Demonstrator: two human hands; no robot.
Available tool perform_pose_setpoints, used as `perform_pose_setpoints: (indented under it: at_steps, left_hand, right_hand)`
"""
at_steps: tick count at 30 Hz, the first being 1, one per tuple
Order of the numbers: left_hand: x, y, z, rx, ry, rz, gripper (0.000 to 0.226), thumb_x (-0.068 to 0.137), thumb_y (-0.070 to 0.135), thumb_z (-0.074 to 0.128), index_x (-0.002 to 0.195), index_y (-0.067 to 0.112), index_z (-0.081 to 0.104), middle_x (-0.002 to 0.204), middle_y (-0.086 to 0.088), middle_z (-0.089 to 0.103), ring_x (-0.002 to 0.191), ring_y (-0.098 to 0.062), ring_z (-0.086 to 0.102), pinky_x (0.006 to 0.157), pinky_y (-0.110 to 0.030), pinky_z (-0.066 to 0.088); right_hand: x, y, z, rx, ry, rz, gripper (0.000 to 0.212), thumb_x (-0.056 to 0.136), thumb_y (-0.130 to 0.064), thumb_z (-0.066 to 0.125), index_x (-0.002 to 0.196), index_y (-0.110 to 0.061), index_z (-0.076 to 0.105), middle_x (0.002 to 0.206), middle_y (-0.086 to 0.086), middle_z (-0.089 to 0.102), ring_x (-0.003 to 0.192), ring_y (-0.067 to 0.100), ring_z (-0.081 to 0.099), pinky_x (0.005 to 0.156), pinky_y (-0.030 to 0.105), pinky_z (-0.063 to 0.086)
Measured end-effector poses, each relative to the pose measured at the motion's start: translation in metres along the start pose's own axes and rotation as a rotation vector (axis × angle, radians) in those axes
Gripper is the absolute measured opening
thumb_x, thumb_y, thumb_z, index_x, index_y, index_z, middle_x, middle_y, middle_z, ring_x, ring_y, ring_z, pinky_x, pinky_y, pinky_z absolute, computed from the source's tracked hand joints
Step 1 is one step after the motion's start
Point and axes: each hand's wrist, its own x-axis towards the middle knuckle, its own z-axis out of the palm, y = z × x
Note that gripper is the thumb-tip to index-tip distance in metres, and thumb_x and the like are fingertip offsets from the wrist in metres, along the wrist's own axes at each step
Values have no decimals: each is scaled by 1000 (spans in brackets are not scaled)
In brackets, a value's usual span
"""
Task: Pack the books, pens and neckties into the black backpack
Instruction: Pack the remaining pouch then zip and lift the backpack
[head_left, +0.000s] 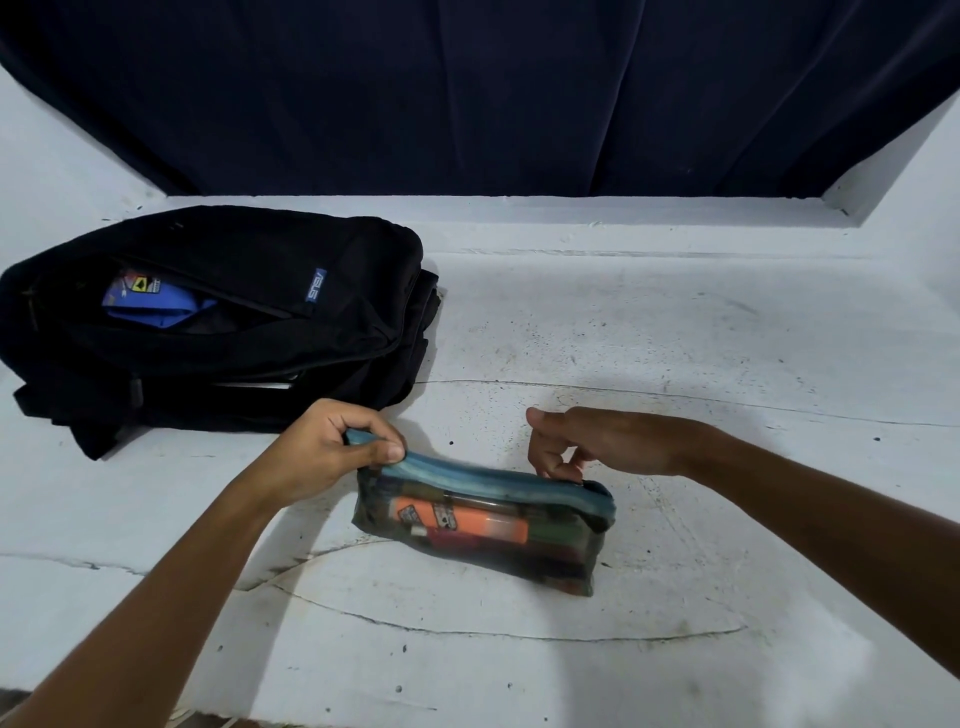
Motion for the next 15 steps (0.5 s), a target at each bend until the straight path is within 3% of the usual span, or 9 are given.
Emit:
perform_pose_setpoints:
  at_steps: [3, 6, 11, 15]
  left_hand:
    - [0, 0, 2, 7, 11, 3, 37, 62, 62, 80, 71, 26, 77, 79, -8, 72, 70, -11, 64, 60, -19, 50]
    - [1, -2, 5, -12, 17, -5, 17, 72, 40, 78, 72, 23, 77, 76, -6, 71, 69, -8, 62, 60, -17, 48]
    - [1, -7, 3, 5, 25, -8, 31, 66, 50, 74, 75, 20, 76, 76, -6, 70, 71, -10, 61, 62, -18, 47]
    - [4, -3, -2, 115, -16, -15, 45, 59, 67, 75, 75, 25, 76, 80, -4, 73, 73, -9, 64, 64, -17, 49]
  right_hand:
    - [3, 4, -2, 65, -22, 12, 76, 94, -67, 25, 65, -1, 49, 92, 23, 56, 90, 20, 54, 90, 35, 45]
    - [0, 10, -8, 239, -57, 35, 55, 90, -52, 39, 63, -8, 57, 95, 15, 61, 97, 21, 58, 85, 34, 45]
    - [-16, 26, -19, 443, -47, 41, 38, 87, -41, 52, 84, -8, 70, 115, 20, 66, 99, 28, 62, 78, 33, 52]
    - [-30, 40, -15, 360, -1, 1, 32, 80, -17, 69, 109, -2, 66, 112, 11, 69, 98, 29, 65, 79, 35, 54]
